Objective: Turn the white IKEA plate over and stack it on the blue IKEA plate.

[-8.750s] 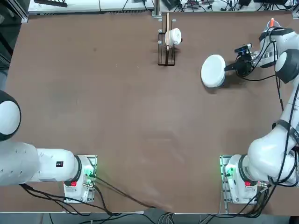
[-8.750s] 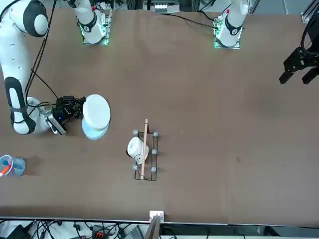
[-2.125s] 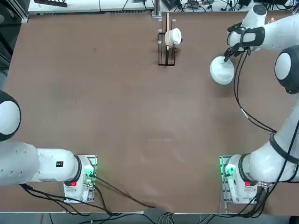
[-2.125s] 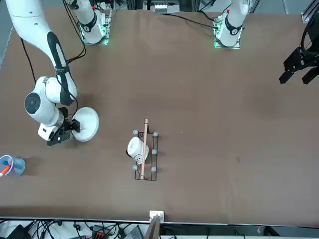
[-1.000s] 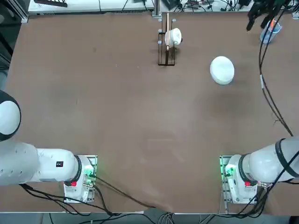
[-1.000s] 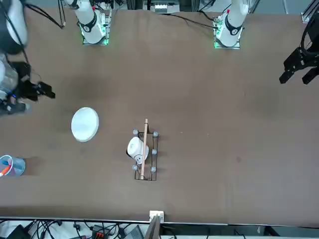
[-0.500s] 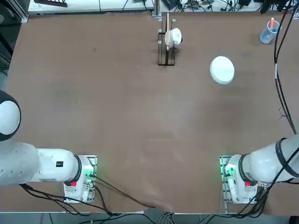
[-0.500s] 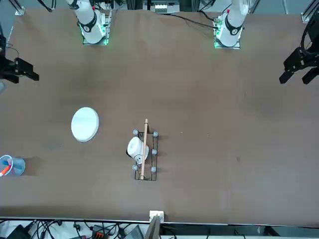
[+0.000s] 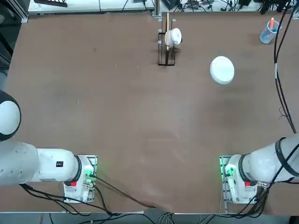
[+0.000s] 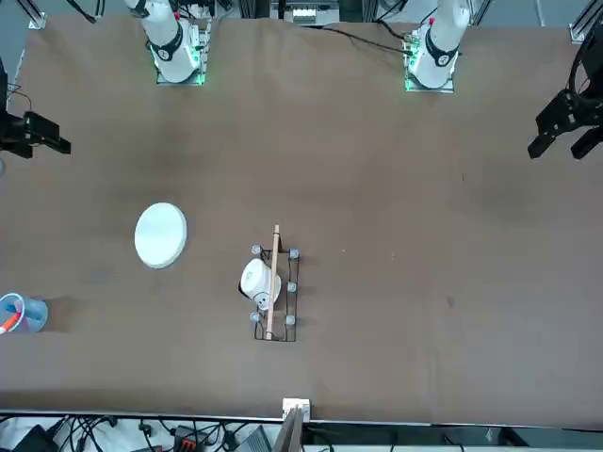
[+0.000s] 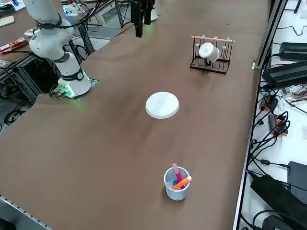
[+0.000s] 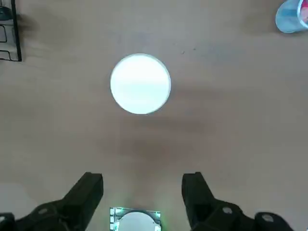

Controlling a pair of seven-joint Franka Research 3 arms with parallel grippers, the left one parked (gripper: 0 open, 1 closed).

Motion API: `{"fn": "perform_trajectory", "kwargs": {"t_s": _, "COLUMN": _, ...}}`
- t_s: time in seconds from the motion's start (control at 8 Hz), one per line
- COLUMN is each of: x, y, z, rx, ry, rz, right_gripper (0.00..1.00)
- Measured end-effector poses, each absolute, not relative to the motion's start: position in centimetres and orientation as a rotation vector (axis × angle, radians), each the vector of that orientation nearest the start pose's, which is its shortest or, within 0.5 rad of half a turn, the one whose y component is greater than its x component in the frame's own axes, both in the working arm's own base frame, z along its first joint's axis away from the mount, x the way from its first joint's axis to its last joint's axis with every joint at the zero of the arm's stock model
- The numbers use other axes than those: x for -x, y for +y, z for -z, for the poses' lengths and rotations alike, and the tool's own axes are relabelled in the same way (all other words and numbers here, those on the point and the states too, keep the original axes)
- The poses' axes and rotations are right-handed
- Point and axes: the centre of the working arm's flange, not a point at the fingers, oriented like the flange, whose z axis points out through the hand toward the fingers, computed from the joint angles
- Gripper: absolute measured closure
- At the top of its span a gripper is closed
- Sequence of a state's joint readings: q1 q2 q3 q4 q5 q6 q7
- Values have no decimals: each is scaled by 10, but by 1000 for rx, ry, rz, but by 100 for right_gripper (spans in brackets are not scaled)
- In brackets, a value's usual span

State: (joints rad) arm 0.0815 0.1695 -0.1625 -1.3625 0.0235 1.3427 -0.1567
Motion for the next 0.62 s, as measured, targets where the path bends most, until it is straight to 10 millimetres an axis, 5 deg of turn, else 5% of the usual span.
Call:
{"fn": "perform_trajectory", "kwargs": {"t_s": 0.38, "x": -602, "y": -35, "z": -577, "rx": 3116, "ry": -120, "rz": -301, "right_gripper": 0}}
{"fn": "perform_trajectory", "kwargs": {"t_s": 0.62, "x": -605, "y": -35, "z": -575, "rx": 3118, "ry": -119, "rz": -292, "right_gripper": 0}}
